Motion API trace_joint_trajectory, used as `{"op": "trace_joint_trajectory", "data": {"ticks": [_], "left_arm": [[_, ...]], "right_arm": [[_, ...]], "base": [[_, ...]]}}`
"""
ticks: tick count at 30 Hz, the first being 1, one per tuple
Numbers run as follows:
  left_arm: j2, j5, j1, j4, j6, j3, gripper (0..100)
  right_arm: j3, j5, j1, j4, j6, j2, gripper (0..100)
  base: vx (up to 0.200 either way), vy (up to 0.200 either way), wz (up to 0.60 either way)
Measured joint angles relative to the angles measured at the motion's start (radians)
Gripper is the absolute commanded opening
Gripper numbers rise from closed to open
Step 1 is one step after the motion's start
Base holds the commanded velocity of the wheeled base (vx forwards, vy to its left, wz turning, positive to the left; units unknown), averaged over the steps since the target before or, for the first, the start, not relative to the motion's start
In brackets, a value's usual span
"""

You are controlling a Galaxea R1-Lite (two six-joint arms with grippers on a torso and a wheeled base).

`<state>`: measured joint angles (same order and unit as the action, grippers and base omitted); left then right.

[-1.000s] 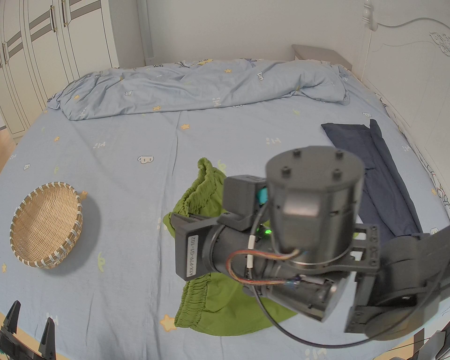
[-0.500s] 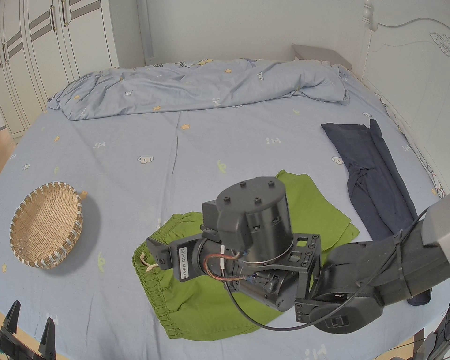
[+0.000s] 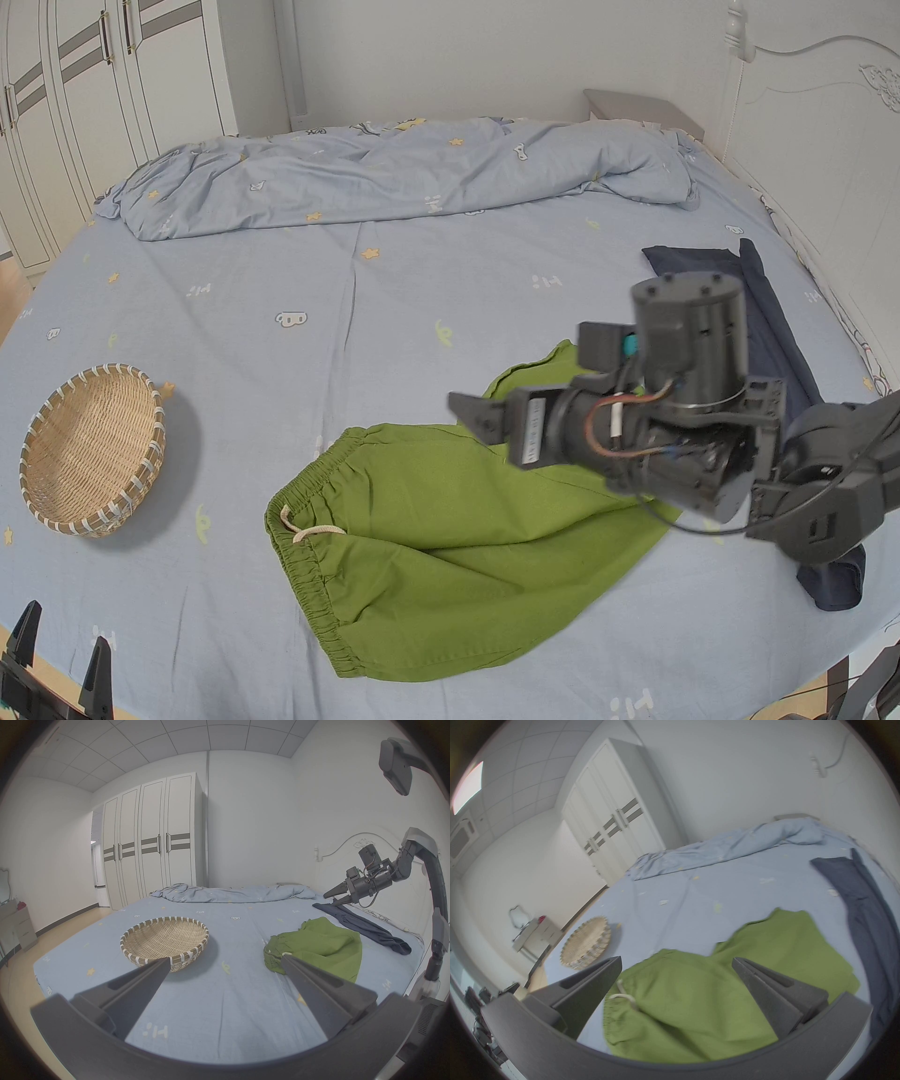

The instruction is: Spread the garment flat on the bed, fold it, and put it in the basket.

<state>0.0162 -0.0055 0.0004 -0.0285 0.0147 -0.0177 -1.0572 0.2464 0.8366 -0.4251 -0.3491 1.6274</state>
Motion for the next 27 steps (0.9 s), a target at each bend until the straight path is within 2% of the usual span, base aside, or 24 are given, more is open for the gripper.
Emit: {"op": "trace_joint_trajectory", "data": {"ticks": [6,12,14,19,23,27], "left_arm": [[0.0,0.0,0.0,-0.024,0.002,0.0,100],[0.028,-0.038,-0.009,-0.002,-0.103,-0.115,100],[0.061,-0.09,-0.018,0.037,-0.151,-0.194,100],[0.222,-0.301,-0.047,0.109,-0.25,-0.382,100],[0.397,-0.449,-0.073,0.126,-0.298,-0.446,100],[0.581,-0.554,-0.094,0.108,-0.328,-0.46,100]], "right_arm": [[0.116,-0.04,-0.139,0.008,-0.019,-0.111,100],[0.163,-0.073,-0.203,0.007,-0.034,-0.158,100],[0.171,-0.088,-0.22,0.006,-0.046,-0.166,100],[0.189,-0.113,-0.279,0.006,-0.073,-0.177,100],[0.2,-0.126,-0.318,0.005,-0.085,-0.18,100],[0.211,-0.136,-0.343,0.005,-0.093,-0.179,100]], "base": [[0.0,0.0,0.0],[0.0,0.0,0.0],[0.0,0.0,0.0],[0.0,0.0,0.0],[0.0,0.0,0.0],[0.0,0.0,0.0]]}}
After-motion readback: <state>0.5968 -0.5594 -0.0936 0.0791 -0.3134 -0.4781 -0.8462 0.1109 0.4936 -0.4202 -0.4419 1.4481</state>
